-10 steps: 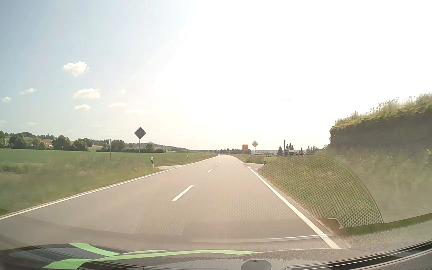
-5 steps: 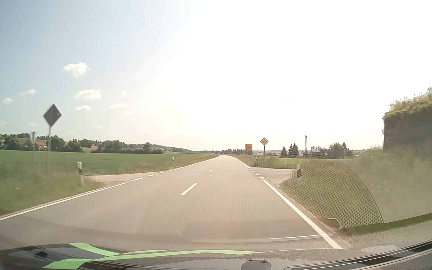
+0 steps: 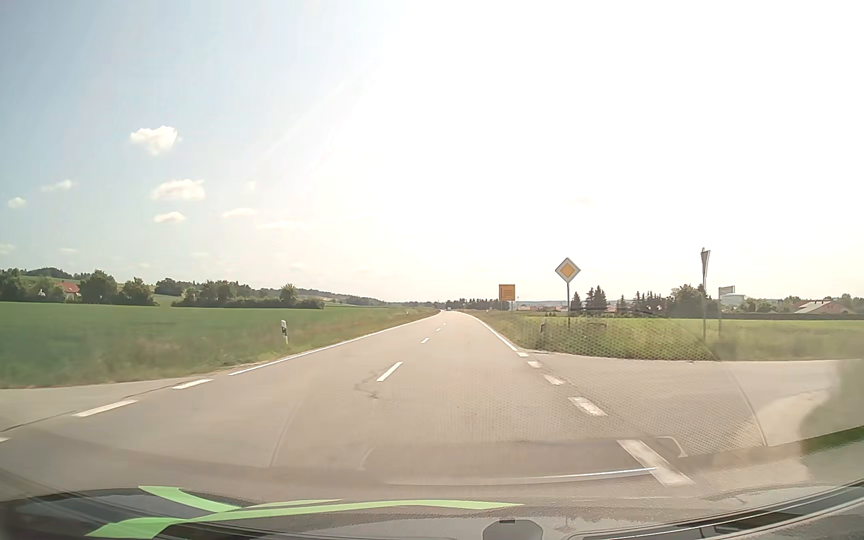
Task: Follow the waypoints while adhering to traffic rules and regulations
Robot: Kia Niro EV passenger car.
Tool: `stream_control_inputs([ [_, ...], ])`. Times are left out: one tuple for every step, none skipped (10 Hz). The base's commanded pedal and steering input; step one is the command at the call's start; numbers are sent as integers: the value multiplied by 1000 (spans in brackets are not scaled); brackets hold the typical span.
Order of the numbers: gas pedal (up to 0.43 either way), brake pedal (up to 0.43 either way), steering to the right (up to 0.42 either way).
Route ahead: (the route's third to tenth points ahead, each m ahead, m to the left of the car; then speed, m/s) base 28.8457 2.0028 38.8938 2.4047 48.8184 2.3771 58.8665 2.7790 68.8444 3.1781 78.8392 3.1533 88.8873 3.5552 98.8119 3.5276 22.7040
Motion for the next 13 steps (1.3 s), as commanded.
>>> stream_control_inputs([
  [177, 0, -4],
  [169, 0, -3],
  [169, 0, -3],
  [169, 0, -3],
  [169, 0, -4],
  [169, 0, -4],
  [189, 0, -3],
  [197, 0, -2],
  [209, 0, -1],
  [220, 0, -1],
  [220, 0, -1],
  [220, 0, -1],
  [220, 0, -1],
])
